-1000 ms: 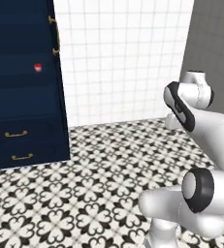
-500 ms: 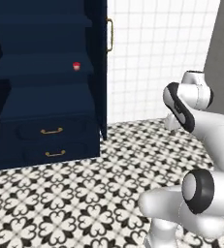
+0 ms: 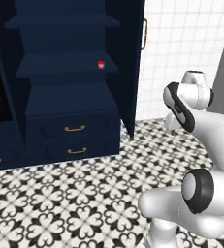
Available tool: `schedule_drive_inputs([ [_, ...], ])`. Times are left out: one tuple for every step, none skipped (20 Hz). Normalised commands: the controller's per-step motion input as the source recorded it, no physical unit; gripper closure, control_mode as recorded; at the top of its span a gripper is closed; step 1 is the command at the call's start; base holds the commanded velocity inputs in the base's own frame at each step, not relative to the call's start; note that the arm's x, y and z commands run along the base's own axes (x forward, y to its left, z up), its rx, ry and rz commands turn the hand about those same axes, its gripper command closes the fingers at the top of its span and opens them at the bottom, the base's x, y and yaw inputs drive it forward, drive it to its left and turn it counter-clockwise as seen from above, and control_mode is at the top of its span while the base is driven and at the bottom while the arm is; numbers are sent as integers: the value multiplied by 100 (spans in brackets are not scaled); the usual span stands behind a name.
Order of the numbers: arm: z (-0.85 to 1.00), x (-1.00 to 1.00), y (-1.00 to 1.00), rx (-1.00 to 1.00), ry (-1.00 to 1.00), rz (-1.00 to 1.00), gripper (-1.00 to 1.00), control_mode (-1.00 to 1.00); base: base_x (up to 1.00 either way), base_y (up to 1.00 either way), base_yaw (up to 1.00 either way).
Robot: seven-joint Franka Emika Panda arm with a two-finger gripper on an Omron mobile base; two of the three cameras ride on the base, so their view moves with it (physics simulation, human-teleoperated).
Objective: From the different types of pastries on the counter, select a croissant and place it on the cutting board. Then retrieve a jar of jam from the cabinet and place it alongside the croissant on the cutting board.
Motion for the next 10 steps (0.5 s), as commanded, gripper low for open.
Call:
schedule_drive_inputs([
  [0, 0, 0, 0, 0, 0, -100, 100, 0, 95, 0],
  [0, 0, 0, 0, 0, 0, -100, 100, 0, 95, 0],
  [0, 0, 0, 0, 0, 0, -100, 100, 0, 87, 0],
  [0, 0, 0, 0, 0, 0, -100, 100, 0, 89, 0],
  [0, 0, 0, 0, 0, 0, -100, 100, 0, 89, 0],
  [0, 0, 0, 0, 0, 0, -100, 100, 0, 91, 0],
  [0, 0, 0, 0, 0, 0, -100, 100, 0, 98, 0],
  [0, 0, 0, 0, 0, 0, -100, 100, 0, 99, 0],
  [0, 0, 0, 0, 0, 0, -100, 100, 7, 91, 0],
  [0, 0, 0, 0, 0, 0, -100, 100, 16, 86, 0],
])
